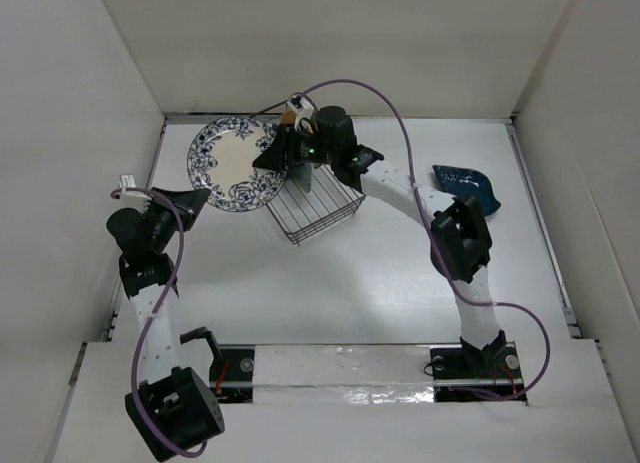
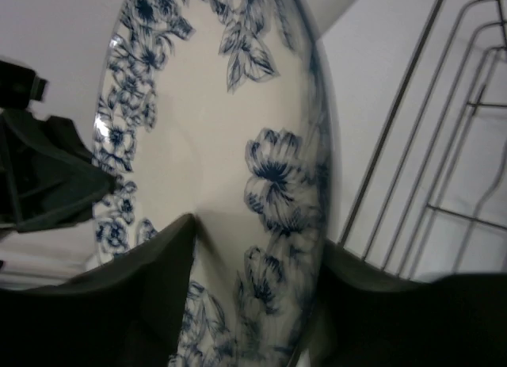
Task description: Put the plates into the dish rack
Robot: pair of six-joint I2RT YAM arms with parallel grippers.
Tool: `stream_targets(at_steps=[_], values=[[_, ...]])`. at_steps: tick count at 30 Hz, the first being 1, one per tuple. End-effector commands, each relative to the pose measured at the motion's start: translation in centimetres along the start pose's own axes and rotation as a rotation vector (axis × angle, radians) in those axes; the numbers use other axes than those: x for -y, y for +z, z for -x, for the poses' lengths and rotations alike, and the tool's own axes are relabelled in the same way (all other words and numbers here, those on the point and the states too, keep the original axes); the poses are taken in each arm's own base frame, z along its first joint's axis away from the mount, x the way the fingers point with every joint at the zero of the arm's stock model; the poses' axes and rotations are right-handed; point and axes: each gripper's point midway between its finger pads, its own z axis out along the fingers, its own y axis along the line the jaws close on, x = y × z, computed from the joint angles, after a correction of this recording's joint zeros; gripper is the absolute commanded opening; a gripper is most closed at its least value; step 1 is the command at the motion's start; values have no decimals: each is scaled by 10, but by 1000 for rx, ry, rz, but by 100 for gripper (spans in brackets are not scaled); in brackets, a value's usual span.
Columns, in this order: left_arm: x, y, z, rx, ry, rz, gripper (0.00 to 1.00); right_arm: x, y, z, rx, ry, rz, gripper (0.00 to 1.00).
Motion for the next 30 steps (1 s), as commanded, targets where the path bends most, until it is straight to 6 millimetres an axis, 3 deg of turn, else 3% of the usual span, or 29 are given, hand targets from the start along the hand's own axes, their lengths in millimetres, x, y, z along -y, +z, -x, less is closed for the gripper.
stream_targets(at_steps=[1,5,7,8,9,10,12,16,19,24,26,28,29,30], values=[[58,-12,-1,-13,169,-206,0,-27,-11,18,77,-3,92,36],[44,-8,-12,-42,178,-167,0,-27,-21,16,122,48,116,0],[36,-5,-16,-61,178,-151,0,-30,-26,16,137,60,116,0],[36,-3,-19,-74,189,-151,6,-26,-30,20,150,61,107,0],[31,-1,-21,-86,186,-127,19,-26,-32,21,158,62,101,0],[29,1,-24,-99,197,-117,25,-33,-37,30,184,56,107,0],[27,4,-21,-92,253,-82,42,-28,-45,39,227,56,69,0],[42,6,-20,-72,380,-52,64,-31,-69,76,347,17,-17,0],[42,8,-23,-55,431,-28,82,-33,-83,96,414,-13,-55,0],[35,7,-13,29,544,107,99,-31,-104,131,525,-82,-181,0],[43,0,-1,99,585,120,99,-25,-110,146,555,-122,-250,0],[42,-9,6,149,605,155,99,-19,-101,141,531,-172,-313,0],[39,-12,7,164,612,164,99,-14,-108,154,575,-185,-372,0],[38,-14,9,185,618,174,99,-16,-105,155,580,-204,-394,0]])
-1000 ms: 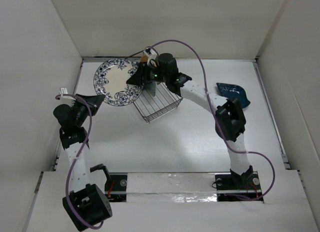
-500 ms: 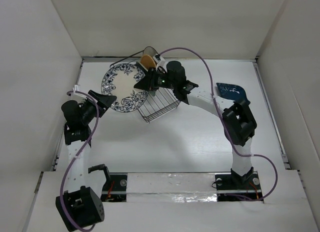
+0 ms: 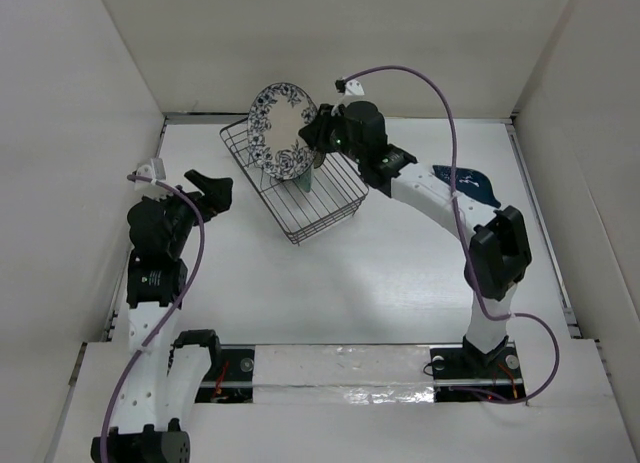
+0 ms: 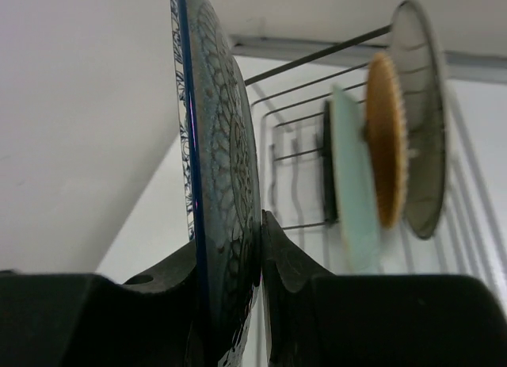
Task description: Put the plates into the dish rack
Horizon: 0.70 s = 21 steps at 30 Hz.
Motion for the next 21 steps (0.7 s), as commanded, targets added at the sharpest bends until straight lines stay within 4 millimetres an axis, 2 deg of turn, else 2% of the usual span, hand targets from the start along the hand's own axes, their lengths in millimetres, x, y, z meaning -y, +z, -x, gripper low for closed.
stream_targets(at_steps=[1,2,4,5,6,7,8,9,11,12,13,14,15,16,19,21], values=[[-8,-12,26,123,85,82,99,-38,-6,85,269,-155,-32,0],[-9,-11,20,114,103,83,99,-40,-6,101,314,-179,-81,0],[-2,-10,13,99,125,52,99,-37,3,97,300,-279,-143,0],[-1,-8,9,85,141,45,99,-26,14,86,285,-305,-195,0],[2,-8,5,72,147,29,99,-37,15,99,314,-321,-195,0],[3,-7,3,65,152,23,99,-33,19,99,308,-366,-218,0],[5,-7,0,56,157,14,99,-26,28,88,294,-387,-257,0],[5,-7,-1,54,162,14,99,-35,29,95,319,-405,-264,0],[6,-7,-4,47,162,4,99,-26,32,97,325,-483,-339,0],[6,-7,-5,41,170,-2,99,-26,41,83,308,-509,-347,0],[5,-7,-6,34,173,0,99,-33,42,87,320,-537,-350,0],[7,-7,-7,32,179,-2,99,-29,45,86,318,-547,-371,0],[4,-7,-8,29,179,14,99,-28,53,74,300,-563,-376,0],[2,-7,-7,29,185,21,99,-28,53,79,313,-574,-384,0],[1,-7,-9,21,194,32,99,-19,63,69,302,-589,-411,0],[1,-5,-11,12,195,27,99,-17,66,69,311,-585,-425,0]])
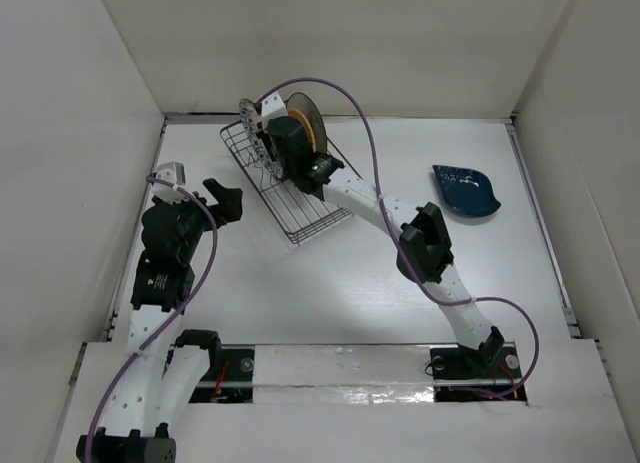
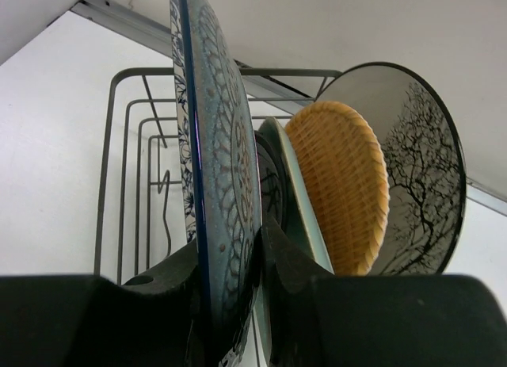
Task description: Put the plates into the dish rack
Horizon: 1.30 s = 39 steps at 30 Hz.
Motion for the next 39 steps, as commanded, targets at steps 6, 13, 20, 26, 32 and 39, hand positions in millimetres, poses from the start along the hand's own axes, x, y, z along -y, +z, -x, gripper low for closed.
stream_targets(at_steps=[6,13,20,26,32,39], values=[[4,4,2,2,33,-15,99,40,-6,82,220,86,-171,0],[3,8,-2,-17,34,-13,99,60,-32,121,315,150,-205,0],[2,9,-1,-19,40,-4,99,60,-21,99,265,146,-210,0],[1,10,-1,-20,41,0,99,70,-37,116,323,193,-221,0],[1,9,-1,-17,41,-1,99,76,-47,124,349,215,-225,0],[1,9,-1,-18,41,-3,99,69,-26,83,268,216,-202,0]])
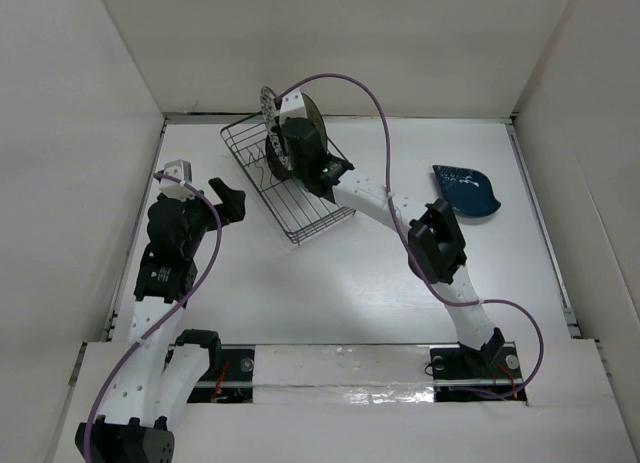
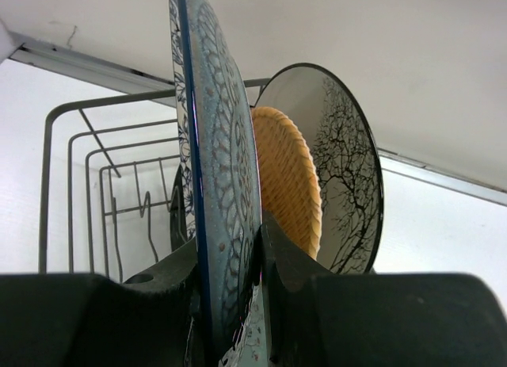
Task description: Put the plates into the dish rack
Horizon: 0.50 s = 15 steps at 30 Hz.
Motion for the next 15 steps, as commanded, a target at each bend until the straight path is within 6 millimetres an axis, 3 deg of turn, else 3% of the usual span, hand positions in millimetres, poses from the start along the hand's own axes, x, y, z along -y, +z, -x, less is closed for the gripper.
stream_targets(at_steps=[1,5,11,15], values=[[7,-2,16,49,20,-21,99,23,-12,77,179,170,-44,0],[7,-2,16,49,18,-21,99,14,-6,65,157,167,-22,0],[7,-2,16,52,20,-23,99,4,-5,67,160,171,1,0],[7,-2,16,52,20,-21,99,-10,3,40,116,145,6,0]])
